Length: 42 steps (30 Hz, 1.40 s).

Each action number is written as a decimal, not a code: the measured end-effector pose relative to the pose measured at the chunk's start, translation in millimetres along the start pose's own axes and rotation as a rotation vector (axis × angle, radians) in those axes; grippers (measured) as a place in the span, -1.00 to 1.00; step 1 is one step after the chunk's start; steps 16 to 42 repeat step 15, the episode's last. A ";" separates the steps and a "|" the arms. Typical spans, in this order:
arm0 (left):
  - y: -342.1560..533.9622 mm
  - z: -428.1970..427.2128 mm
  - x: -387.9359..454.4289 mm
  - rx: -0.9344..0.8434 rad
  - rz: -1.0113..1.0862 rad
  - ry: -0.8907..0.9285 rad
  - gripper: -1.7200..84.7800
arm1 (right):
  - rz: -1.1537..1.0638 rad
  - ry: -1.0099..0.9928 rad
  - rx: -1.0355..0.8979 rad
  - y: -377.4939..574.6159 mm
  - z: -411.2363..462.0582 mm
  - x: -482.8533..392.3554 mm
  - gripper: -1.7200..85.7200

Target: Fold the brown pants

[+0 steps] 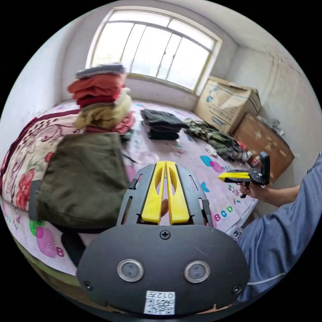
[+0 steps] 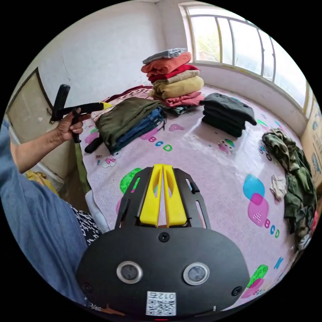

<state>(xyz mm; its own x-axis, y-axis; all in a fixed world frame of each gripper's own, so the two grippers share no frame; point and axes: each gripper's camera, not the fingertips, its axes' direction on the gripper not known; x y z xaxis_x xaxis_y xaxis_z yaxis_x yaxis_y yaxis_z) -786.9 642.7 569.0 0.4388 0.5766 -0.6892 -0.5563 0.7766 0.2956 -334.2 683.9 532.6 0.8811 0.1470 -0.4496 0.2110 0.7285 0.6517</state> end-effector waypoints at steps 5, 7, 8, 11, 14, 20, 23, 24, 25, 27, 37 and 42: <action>-29.6 97.0 144.4 -0.099 0.109 0.143 -0.95 | 0.159 0.098 0.008 99.0 -38.0 84.3 -0.96; -41.3 130.1 198.8 -0.125 0.155 0.149 -0.95 | 0.193 0.136 0.009 131.2 -51.2 118.3 -0.96; -48.6 152.2 236.5 -0.142 0.206 0.142 -0.95 | 0.208 0.146 0.013 151.8 -60.4 141.4 -0.96; -65.0 209.3 322.6 -0.179 0.252 0.126 -0.95 | 0.239 0.142 0.032 202.1 -83.5 201.3 -0.96; -81.5 271.2 395.7 -0.217 0.225 0.179 -0.95 | 0.262 0.158 0.038 250.5 -101.3 263.3 -0.96; -88.7 298.0 423.6 -0.250 0.221 0.213 -0.95 | 0.281 0.160 0.035 269.2 -106.8 290.0 -0.96; -88.7 298.0 423.6 -0.250 0.221 0.213 -0.95 | 0.281 0.160 0.035 269.2 -106.8 290.0 -0.96; -88.7 298.0 423.6 -0.250 0.221 0.213 -0.95 | 0.281 0.160 0.035 269.2 -106.8 290.0 -0.96; -88.7 298.0 423.6 -0.250 0.221 0.213 -0.95 | 0.281 0.160 0.035 269.2 -106.8 290.0 -0.96; -88.7 298.0 423.6 -0.250 0.221 0.213 -0.95 | 0.281 0.160 0.035 269.2 -106.8 290.0 -0.96; -88.7 298.0 423.6 -0.250 0.221 0.213 -0.95 | 0.281 0.160 0.035 269.2 -106.8 290.0 -0.96; -88.7 298.0 423.6 -0.250 0.221 0.213 -0.95 | 0.281 0.160 0.035 269.2 -106.8 290.0 -0.96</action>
